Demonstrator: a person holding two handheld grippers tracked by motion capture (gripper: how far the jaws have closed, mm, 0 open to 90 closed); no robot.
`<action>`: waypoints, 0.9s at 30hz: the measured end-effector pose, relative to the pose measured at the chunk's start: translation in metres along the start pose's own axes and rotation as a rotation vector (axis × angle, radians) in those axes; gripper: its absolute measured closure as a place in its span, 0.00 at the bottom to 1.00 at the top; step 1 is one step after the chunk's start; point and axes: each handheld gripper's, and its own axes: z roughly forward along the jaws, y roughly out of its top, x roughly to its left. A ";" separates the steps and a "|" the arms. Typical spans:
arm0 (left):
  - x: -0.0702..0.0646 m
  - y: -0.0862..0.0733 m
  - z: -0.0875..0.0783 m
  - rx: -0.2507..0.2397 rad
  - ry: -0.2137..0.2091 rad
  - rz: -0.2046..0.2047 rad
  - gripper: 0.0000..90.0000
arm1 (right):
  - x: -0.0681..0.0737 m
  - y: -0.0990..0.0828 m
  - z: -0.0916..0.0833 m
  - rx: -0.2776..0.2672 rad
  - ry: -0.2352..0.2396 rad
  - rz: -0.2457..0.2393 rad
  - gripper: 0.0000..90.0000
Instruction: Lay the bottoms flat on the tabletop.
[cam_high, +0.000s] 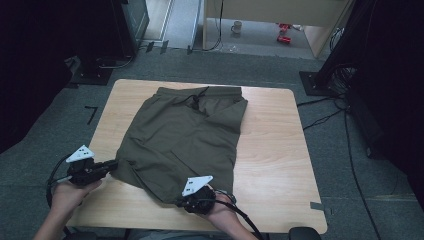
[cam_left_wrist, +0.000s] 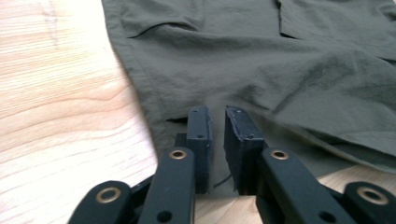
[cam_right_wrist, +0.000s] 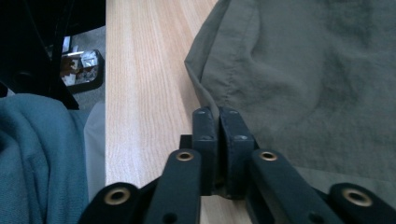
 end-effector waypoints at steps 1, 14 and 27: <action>0.001 0.001 -0.002 -0.005 0.002 -0.001 0.87 | -0.001 0.001 -0.001 -0.008 0.004 0.008 0.87; 0.007 0.038 0.002 -0.042 0.007 0.030 0.80 | -0.026 0.011 -0.030 -0.132 -0.066 0.036 0.66; 0.008 0.066 0.057 0.008 -0.004 0.050 0.83 | -0.051 0.007 -0.028 -0.097 -0.174 0.065 0.79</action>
